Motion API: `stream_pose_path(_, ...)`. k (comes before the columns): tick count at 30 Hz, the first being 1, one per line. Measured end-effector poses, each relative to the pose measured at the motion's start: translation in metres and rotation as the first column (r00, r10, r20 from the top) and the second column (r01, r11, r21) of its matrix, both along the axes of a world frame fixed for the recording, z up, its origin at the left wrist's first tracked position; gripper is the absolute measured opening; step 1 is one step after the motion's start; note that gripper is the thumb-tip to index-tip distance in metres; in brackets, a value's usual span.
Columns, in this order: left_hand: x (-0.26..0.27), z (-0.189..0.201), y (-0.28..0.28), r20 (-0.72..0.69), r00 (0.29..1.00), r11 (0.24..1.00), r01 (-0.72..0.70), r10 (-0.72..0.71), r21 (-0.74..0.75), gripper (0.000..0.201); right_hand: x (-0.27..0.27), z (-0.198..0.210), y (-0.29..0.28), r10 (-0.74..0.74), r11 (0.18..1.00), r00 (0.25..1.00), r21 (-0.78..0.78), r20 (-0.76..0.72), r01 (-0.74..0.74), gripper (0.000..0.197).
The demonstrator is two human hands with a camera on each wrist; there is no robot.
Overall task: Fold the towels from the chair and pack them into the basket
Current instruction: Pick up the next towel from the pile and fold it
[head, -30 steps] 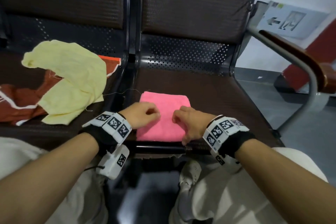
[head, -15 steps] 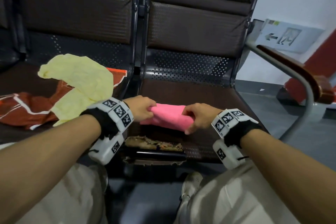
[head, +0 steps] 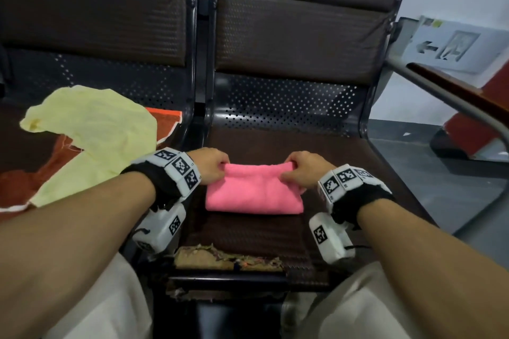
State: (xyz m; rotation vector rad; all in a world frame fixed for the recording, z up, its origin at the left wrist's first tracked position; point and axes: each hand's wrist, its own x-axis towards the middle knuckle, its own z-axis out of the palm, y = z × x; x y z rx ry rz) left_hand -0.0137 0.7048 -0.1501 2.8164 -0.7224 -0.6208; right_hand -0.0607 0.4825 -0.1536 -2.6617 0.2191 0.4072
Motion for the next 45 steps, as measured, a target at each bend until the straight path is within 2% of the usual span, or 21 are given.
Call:
stream_pose_path(3,0.008,-0.009,-0.001,-0.016,1.000,0.999,-0.001,0.002,0.035,0.037,0.010,-0.006,-0.003,-0.035,0.988,0.994,-0.156,-0.100,0.020,0.049)
stream_pose_path(5,0.010,-0.013,-0.002,-0.051,0.999,0.999,-0.001,0.003,0.044,0.039,0.015,-0.011,-0.006,-0.070,0.978,0.979,-0.205,-0.192,0.030,0.064)
stream_pose_path(8,0.011,-0.015,-0.002,-0.106,0.994,0.999,0.002,0.002,0.038,0.041,0.018,-0.024,-0.007,-0.138,0.989,0.944,-0.088,-0.301,0.116,0.074)
stream_pose_path(10,0.011,-0.014,-0.002,-0.153,0.988,0.999,0.000,0.009,0.053,0.045,0.018,-0.028,-0.006,-0.179,0.979,0.927,0.033,-0.331,0.201,0.071)
stream_pose_path(13,0.007,-0.009,-0.002,-0.234,0.972,0.996,-0.005,0.025,0.086,0.055,0.015,-0.026,-0.004,-0.161,0.958,0.927,0.171,-0.339,0.229,0.059)
stream_pose_path(15,0.004,-0.006,-0.002,-0.241,0.970,0.994,0.011,0.016,0.109,0.061,0.014,-0.017,-0.002,-0.111,0.952,0.957,0.247,-0.268,0.179,0.043)
stream_pose_path(17,0.002,-0.001,-0.003,-0.231,0.973,0.994,0.019,0.006,0.105,0.071,0.010,-0.004,0.002,-0.066,0.951,0.991,0.292,-0.116,0.097,0.024)
stream_pose_path(18,0.000,0.002,-0.003,-0.218,0.976,0.997,0.018,-0.001,0.077,0.081,0.007,0.004,0.006,-0.052,0.946,0.998,0.318,-0.029,0.058,0.021)
stream_pose_path(20,-0.006,0.011,-0.003,-0.242,0.970,0.995,0.008,-0.033,-0.102,0.105,0.001,0.022,0.014,-0.032,0.916,0.992,0.400,0.119,-0.019,0.024)
stream_pose_path(22,-0.016,0.027,-0.006,-0.312,0.946,0.917,-0.049,-0.083,-0.395,0.116,-0.008,0.046,0.020,0.002,0.862,0.981,0.498,0.192,-0.099,0.030)
stream_pose_path(23,-0.022,0.035,-0.008,-0.303,0.946,0.859,-0.058,-0.116,-0.509,0.112,-0.014,0.059,0.023,0.034,0.829,0.975,0.538,0.218,-0.150,0.033)
stream_pose_path(25,-0.031,0.053,-0.013,-0.237,0.962,0.794,-0.035,-0.139,-0.607,0.086,-0.024,0.087,0.023,0.064,0.796,0.954,0.562,0.294,-0.227,0.037)
stream_pose_path(27,-0.043,0.074,-0.019,-0.185,0.979,0.802,-0.045,-0.082,-0.595,0.059,-0.037,0.116,0.016,0.017,0.778,0.925,0.576,0.379,-0.250,0.040)
stream_pose_path(30,-0.058,0.104,-0.033,-0.155,0.987,0.799,-0.055,-0.049,-0.599,0.037,-0.064,0.150,-0.008,-0.128,0.758,0.878,0.617,0.461,-0.214,0.038)
stream_pose_path(33,-0.079,0.133,-0.057,-0.021,0.997,0.859,0.048,-0.068,-0.510,0.025,-0.098,0.162,-0.042,-0.311,0.724,0.808,0.676,0.501,-0.140,0.032)
stream_pose_path(35,-0.095,0.147,-0.080,0.078,0.991,0.886,0.129,-0.105,-0.445,0.028,-0.124,0.158,-0.068,-0.433,0.686,0.742,0.721,0.512,-0.097,0.029)
stream_pose_path(39,-0.137,0.149,-0.144,0.132,0.967,0.899,0.251,-0.217,-0.359,0.024,-0.190,0.132,-0.122,-0.606,0.637,0.622,0.771,0.496,0.006,0.043)
stream_pose_path(42,-0.178,0.125,-0.199,0.117,0.929,0.890,0.369,-0.350,-0.266,0.025,-0.245,0.099,-0.163,-0.709,0.579,0.551,0.809,0.439,0.100,0.043)
stream_pose_path(45,-0.219,0.078,-0.244,0.076,0.879,0.856,0.475,-0.470,-0.206,0.020,-0.306,0.059,-0.196,-0.777,0.542,0.508,0.806,0.372,0.239,0.039)
